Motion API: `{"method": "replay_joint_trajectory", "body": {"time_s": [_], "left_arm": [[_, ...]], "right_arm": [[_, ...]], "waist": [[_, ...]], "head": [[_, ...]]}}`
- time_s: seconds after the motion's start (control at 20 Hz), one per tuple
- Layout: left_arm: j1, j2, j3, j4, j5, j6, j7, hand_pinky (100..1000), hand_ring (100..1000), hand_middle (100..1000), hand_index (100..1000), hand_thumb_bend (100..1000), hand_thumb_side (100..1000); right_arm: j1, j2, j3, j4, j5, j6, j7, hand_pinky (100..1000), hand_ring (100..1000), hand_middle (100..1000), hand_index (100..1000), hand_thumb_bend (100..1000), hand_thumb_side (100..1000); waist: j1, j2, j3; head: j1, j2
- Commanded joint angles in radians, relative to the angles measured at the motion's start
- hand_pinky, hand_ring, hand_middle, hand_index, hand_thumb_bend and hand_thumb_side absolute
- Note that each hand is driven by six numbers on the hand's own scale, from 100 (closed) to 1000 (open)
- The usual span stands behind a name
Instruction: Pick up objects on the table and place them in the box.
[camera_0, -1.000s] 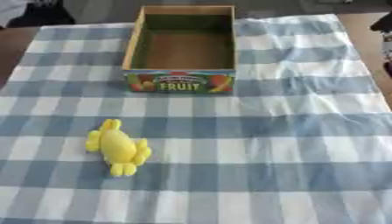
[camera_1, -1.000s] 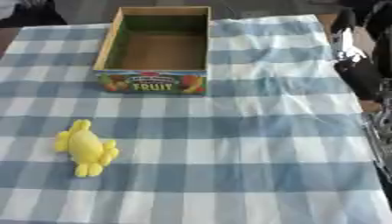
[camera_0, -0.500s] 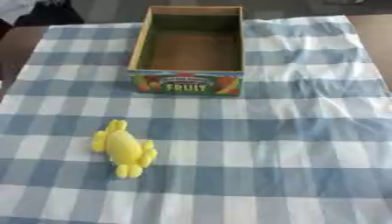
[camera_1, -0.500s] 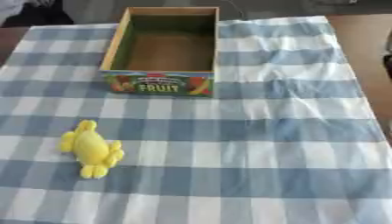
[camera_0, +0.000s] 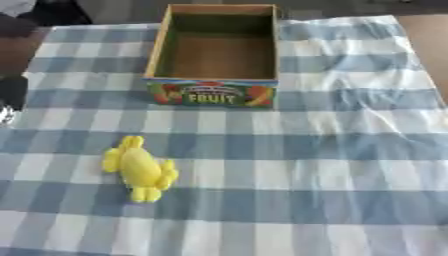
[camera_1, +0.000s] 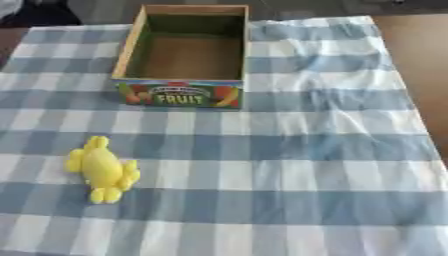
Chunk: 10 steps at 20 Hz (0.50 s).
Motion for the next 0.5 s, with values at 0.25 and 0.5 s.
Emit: {"method": "replay_joint_trajectory", "body": {"time_s": [0.25,0.5], "left_arm": [[-0.086,0.022,-0.074,-0.016,-0.005,-0.012,-0.136,785,809,786,978,100,853],[-0.127,0.011,-0.119,-0.016,-0.012,-0.017,-0.304,839,855,824,1000,237,909]], "right_arm": [[0.003,0.003,-0.020,-0.020,-0.012,0.010,-0.007,686,512,445,703,100,480],[0.003,0.009,-0.017,-0.020,-0.015,0.015,-0.004,686,511,444,703,100,474]], "waist": [[-0.006,-0.022,-0.006],[-0.006,-0.024,-0.007]], "head": [[-0.006,0.005],[0.007,-0.001]]}}
